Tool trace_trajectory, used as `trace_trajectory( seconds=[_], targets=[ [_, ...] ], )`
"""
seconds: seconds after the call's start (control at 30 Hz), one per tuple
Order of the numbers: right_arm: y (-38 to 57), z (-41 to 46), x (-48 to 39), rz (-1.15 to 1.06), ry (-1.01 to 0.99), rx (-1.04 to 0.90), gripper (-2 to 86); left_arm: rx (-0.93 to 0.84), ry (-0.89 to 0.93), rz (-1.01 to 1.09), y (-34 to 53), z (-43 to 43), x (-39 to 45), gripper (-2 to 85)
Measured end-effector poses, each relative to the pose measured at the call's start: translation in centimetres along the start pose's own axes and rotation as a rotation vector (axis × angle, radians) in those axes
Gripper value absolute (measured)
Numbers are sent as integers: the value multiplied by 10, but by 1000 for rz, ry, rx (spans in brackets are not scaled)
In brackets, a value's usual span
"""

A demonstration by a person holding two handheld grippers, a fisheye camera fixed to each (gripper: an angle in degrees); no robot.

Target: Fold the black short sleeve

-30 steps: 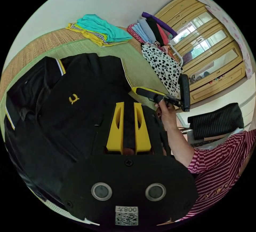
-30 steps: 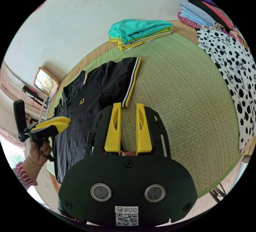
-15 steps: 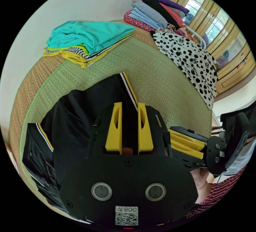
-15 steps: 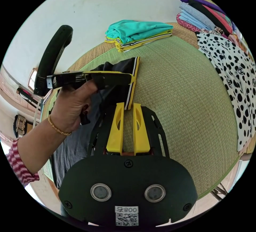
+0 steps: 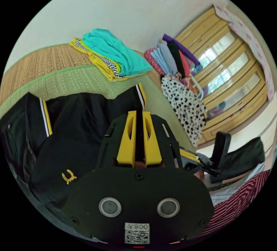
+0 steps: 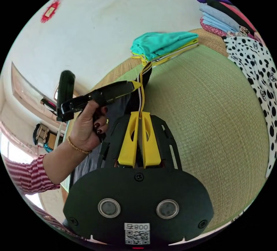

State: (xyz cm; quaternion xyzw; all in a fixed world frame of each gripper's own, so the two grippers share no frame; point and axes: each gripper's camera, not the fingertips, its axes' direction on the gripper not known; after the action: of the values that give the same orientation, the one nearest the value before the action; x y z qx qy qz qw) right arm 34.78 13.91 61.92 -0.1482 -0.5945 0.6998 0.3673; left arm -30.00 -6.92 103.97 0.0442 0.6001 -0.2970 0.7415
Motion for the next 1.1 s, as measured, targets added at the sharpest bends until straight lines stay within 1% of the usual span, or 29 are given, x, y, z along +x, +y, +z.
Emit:
trace_trajectory(
  seconds=[0.07, 0.27, 0.4, 0.47, 0.7, 0.83, 0.9, 1.1],
  targets=[
    [-4, -1, -5, -39, -60, -18, 17, 83, 76, -113, 13, -30, -41, 40],
    [-13, 31, -19, -155, -163, -230, 15, 132, 123, -316, 47, -72, -128, 57],
    [-17, 35, -23, -204, -178, -301, 14, 143, 106, -335, 53, -93, -152, 71],
    [-19, 32, -23, -216, -187, -300, 14, 143, 93, -325, 52, -104, -163, 77],
    [-29, 28, -24, -267, -308, -360, 14, 122, 6, -276, 46, -129, -184, 82],
    [-32, 36, -38, -326, -280, -438, 10, 85, -2, -289, 44, -131, -201, 81],
    [-35, 34, -42, -338, -261, -435, 9, 57, -3, -298, 43, -125, -205, 78],
    [-46, 31, -26, -251, -137, -432, 2, -28, 45, -265, 31, -95, -204, 32]
  ],
)
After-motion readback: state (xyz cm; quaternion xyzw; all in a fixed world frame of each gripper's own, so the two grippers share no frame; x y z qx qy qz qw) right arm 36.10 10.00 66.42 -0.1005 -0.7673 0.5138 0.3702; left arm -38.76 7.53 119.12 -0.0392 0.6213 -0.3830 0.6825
